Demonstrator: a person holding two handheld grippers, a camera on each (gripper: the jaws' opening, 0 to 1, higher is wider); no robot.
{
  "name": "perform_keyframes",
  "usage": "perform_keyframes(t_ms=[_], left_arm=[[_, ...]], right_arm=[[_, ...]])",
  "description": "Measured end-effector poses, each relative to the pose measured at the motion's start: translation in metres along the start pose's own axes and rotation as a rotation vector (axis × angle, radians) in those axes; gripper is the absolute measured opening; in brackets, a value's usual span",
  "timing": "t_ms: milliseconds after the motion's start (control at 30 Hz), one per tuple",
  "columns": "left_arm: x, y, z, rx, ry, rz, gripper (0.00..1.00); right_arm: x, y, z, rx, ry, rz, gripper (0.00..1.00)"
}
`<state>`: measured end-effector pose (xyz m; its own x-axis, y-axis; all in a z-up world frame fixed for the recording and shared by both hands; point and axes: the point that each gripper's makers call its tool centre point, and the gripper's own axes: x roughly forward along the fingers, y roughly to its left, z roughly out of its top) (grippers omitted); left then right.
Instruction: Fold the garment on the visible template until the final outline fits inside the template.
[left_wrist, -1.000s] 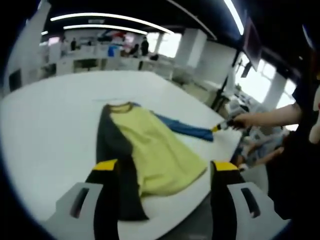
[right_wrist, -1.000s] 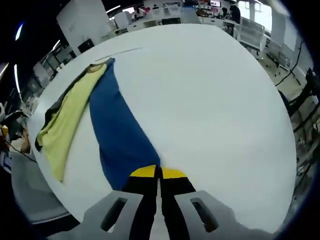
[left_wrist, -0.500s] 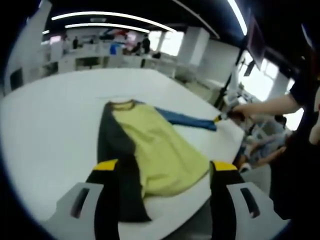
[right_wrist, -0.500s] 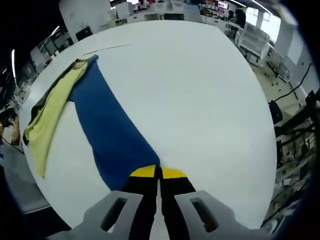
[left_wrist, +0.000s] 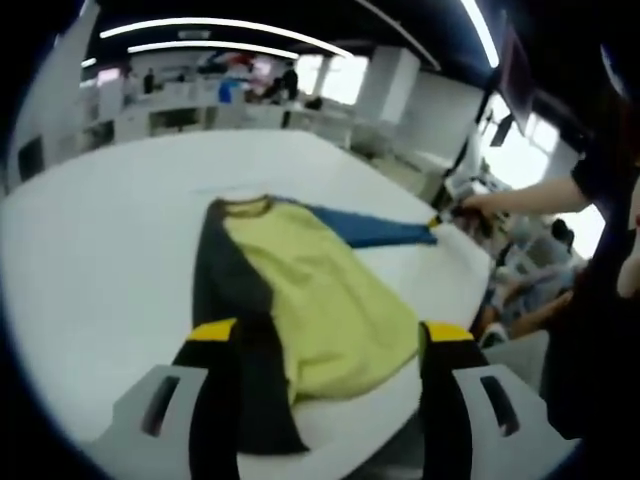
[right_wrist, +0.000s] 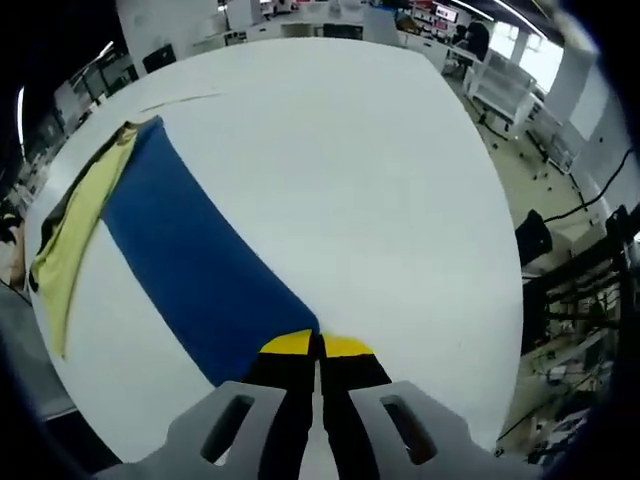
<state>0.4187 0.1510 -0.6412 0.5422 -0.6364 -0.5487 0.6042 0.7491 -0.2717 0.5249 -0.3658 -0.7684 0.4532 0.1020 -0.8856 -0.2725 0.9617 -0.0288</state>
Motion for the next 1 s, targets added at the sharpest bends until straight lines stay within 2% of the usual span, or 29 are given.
perform_keyframes(t_ms=[200, 400, 900, 1000], left_arm=[[0.005, 0.001, 0.0, 0.002, 0.017, -0.001, 0.68], [0.001, 0.004, 0.001, 0.023, 0.036, -0.002, 0.69], [0.008, 0.004, -0.011, 0.0, 0.06, -0.009, 0.69], [0.007, 0.006, -0.011, 0.0, 0.057, -0.009, 0.69]], right_arm=[[0.008, -0.014, 0.008, -0.052, 0.019, -0.01, 0.02], [0.011, -0.041, 0.019, -0.069, 0.022, -0.055, 0.02], [0.021, -0.057, 0.032, -0.103, 0.029, -0.077, 0.02], [0.026, -0.068, 0.037, -0.119, 0.024, -0.094, 0.02]])
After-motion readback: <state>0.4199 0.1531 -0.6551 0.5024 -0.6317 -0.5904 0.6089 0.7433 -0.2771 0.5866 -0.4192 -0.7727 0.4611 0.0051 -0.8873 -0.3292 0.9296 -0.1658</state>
